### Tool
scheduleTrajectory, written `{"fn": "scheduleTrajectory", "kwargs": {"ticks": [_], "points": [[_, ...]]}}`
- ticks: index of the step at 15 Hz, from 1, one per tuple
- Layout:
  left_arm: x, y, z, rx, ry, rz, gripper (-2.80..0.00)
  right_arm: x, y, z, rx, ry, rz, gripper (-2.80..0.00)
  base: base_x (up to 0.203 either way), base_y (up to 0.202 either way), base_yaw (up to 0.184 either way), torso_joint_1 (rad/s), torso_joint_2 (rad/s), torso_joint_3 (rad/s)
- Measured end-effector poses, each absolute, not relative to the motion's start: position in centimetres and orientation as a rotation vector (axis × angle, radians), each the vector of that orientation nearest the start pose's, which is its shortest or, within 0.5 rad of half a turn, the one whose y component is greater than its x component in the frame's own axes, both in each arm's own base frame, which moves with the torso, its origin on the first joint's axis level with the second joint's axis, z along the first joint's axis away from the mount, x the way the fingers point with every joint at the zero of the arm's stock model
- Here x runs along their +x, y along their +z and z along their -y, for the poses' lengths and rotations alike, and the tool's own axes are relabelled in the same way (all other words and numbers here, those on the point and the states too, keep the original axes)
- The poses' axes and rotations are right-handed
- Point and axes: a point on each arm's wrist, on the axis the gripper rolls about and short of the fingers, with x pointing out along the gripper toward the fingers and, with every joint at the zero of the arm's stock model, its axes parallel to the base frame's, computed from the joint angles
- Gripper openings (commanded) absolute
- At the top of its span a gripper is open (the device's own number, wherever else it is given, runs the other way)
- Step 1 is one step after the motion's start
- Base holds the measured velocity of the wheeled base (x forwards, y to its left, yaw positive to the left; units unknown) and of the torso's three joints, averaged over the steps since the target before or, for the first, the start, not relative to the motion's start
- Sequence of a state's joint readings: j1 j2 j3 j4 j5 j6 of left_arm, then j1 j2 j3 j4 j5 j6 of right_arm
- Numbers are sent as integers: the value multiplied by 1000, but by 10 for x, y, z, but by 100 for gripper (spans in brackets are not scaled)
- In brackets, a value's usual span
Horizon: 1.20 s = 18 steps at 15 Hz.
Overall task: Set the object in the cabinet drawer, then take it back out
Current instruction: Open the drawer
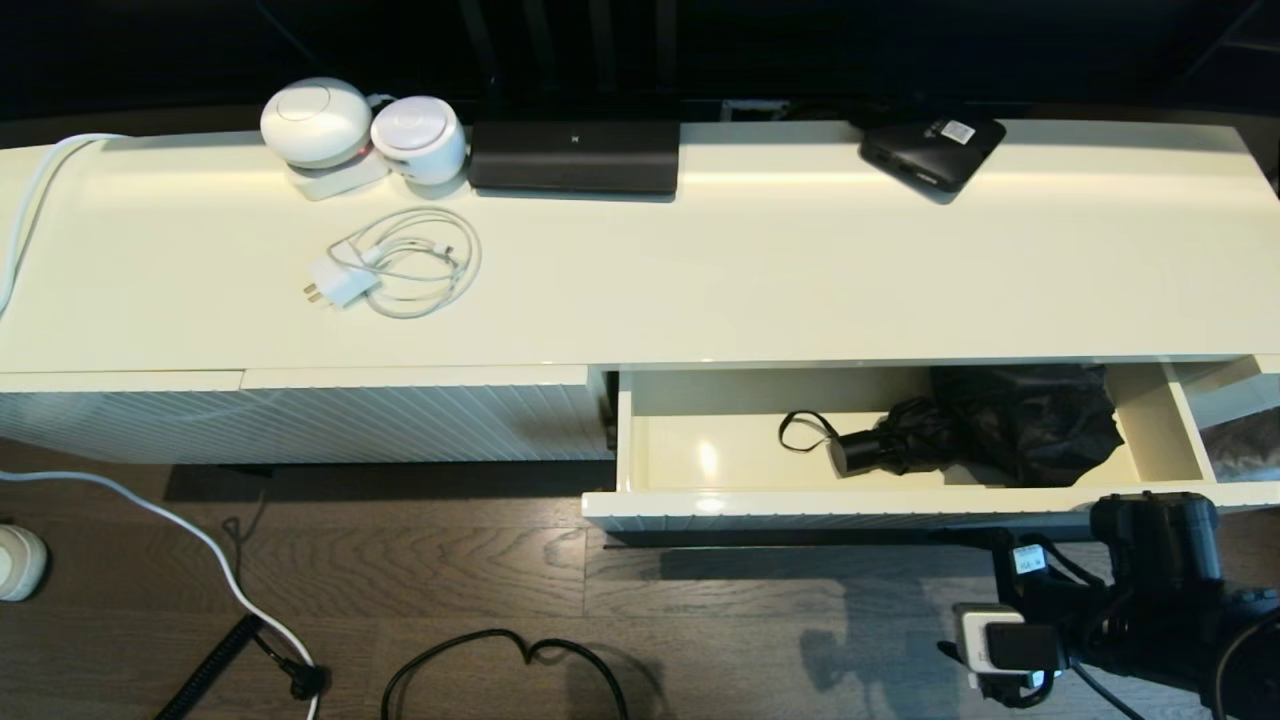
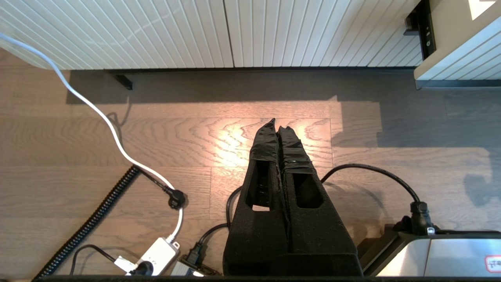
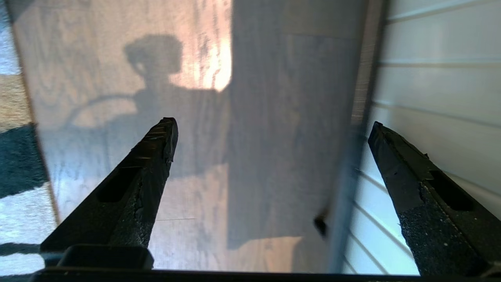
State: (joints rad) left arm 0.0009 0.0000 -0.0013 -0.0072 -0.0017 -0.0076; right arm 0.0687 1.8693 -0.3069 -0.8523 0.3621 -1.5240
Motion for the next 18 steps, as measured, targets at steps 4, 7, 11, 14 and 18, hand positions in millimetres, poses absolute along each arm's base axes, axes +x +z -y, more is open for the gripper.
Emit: {"fn": "scheduleTrajectory", "kwargs": {"ticks": [4,7,11,14,18], "points": [[-23,77,0,-7,-1,9,-280,222,68,-24,-1344,806,-189,-280,0,0,0,0,0,0],[-23,77,0,-7,-1,9,-280,201,87,-22,-1354,768,-150,-280,0,0,0,0,0,0],[-23,77,0,-8,0,9,-280,164,115,-17,-1332,750,-166,-280,0,0,0,0,0,0],[-23,77,0,-7,-1,9,-280,140,151,-15,-1313,726,-168,-280,0,0,0,0,0,0],[-23,77,0,-7,-1,8,-280,126,206,-14,-1290,664,-125,-280,0,0,0,0,0,0]]}}
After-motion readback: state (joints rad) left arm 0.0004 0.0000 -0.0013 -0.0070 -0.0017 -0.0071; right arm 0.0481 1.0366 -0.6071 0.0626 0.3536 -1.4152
